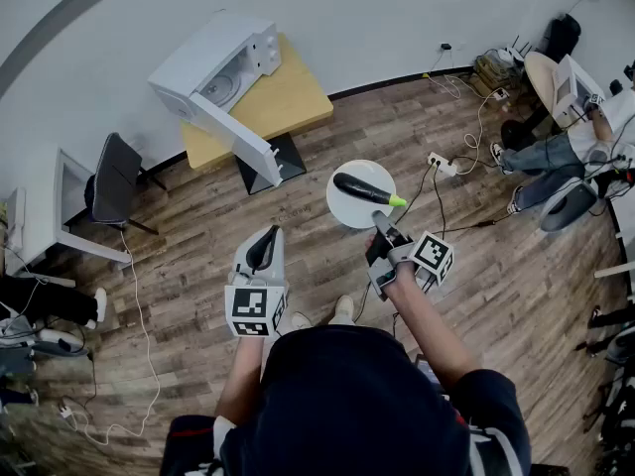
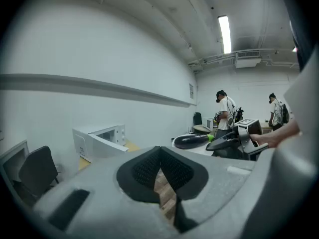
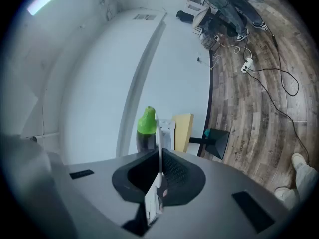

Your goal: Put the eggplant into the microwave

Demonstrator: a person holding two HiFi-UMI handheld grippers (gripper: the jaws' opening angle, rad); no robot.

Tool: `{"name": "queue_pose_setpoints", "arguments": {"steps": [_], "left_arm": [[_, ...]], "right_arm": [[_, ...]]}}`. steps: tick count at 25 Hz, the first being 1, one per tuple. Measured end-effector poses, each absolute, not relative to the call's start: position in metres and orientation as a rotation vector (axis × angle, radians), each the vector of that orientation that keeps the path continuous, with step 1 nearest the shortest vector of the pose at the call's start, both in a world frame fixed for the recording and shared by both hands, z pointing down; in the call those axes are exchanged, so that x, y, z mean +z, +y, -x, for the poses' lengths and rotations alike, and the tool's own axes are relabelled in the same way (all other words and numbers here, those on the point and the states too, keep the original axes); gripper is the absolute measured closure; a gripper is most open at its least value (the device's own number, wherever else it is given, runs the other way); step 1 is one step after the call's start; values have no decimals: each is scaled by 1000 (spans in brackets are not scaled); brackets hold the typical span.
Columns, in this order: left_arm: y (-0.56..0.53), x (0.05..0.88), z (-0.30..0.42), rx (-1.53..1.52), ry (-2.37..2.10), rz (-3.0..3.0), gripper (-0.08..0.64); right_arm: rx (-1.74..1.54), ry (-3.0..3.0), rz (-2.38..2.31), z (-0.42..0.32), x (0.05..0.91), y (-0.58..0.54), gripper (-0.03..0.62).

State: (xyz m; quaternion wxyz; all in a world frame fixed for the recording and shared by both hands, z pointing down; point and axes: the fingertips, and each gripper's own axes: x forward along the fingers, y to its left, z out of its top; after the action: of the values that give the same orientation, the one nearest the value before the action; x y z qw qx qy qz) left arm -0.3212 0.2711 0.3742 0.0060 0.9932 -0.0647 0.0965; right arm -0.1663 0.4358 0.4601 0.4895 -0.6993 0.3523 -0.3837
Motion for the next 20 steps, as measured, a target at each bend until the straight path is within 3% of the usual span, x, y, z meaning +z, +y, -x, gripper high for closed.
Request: {"name": "queue_pose_setpoints", "arguments": {"steps": [20], "left_arm": [[297, 385, 281, 331, -246, -3101, 543]], "right_arm": [[-968, 846, 1635, 126, 475, 456, 571]]}}
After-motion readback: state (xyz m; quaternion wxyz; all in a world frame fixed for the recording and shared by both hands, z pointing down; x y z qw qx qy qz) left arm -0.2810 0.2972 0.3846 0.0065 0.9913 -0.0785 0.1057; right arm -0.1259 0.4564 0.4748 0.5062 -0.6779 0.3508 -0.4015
